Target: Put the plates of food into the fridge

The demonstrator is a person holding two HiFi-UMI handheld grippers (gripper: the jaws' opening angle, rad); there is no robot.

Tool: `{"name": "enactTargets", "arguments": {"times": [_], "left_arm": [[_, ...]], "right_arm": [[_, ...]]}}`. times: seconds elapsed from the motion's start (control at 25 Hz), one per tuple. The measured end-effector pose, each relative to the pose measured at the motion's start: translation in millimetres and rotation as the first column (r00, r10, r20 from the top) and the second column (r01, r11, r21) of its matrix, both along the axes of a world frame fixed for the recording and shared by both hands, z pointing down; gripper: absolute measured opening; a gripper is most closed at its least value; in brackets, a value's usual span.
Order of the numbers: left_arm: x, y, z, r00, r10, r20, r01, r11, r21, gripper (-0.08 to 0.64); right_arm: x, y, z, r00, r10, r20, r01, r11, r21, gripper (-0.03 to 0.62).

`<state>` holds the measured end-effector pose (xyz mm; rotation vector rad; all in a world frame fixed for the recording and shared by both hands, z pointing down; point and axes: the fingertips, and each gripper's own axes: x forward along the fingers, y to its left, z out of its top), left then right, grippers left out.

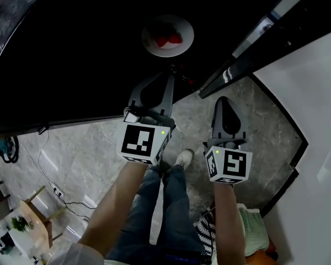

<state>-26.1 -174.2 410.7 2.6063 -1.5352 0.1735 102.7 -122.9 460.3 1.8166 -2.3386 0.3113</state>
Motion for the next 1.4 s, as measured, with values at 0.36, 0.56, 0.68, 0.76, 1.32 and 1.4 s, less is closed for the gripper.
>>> {"name": "enactTargets", "arguments": {"times": [0.36, 0.56, 0.68, 0.76, 1.32, 1.4], "left_arm": [[-9.1, -1.3, -14.3, 0.999, -0.035, 0.018, 0.035, 0.999, 0.027, 0.006], [-13.2, 3.7, -20.0, 0.999, -0.041, 0.022, 0.04, 0.999, 0.023, 0.006], [-14.6, 13.6, -25.8, 0.999, -0.04, 0.021, 0.04, 0.999, 0.008, 0.006], [-17.2, 20.3, -28.5, 0.999, -0.045, 0.025, 0.045, 0.999, -0.004, 0.006], [-36.0, 49.1, -74.7, 0.998, -0.041, 0.042, 0.041, 0.999, -0.018, 0.006], [-42.5, 49.3, -82.0, 0.998, -0.049, 0.046, 0.05, 0.999, -0.018, 0.006]], "right_arm": [[8.1, 5.8, -9.4, 0.999, 0.029, 0.016, -0.029, 1.0, 0.003, 0.011], [17.1, 6.6, -22.6, 0.999, 0.041, 0.013, -0.041, 0.999, 0.02, 0.011], [23.7, 13.8, -31.9, 0.999, 0.048, 0.001, -0.048, 0.999, 0.024, 0.011], [27.9, 18.7, -34.0, 0.998, 0.059, -0.011, -0.059, 0.998, 0.011, 0.011], [52.1, 55.9, -94.3, 0.992, 0.123, -0.003, -0.123, 0.992, 0.006, 0.011], [54.7, 53.6, -105.8, 0.99, 0.141, -0.001, -0.141, 0.99, 0.012, 0.011]]}}
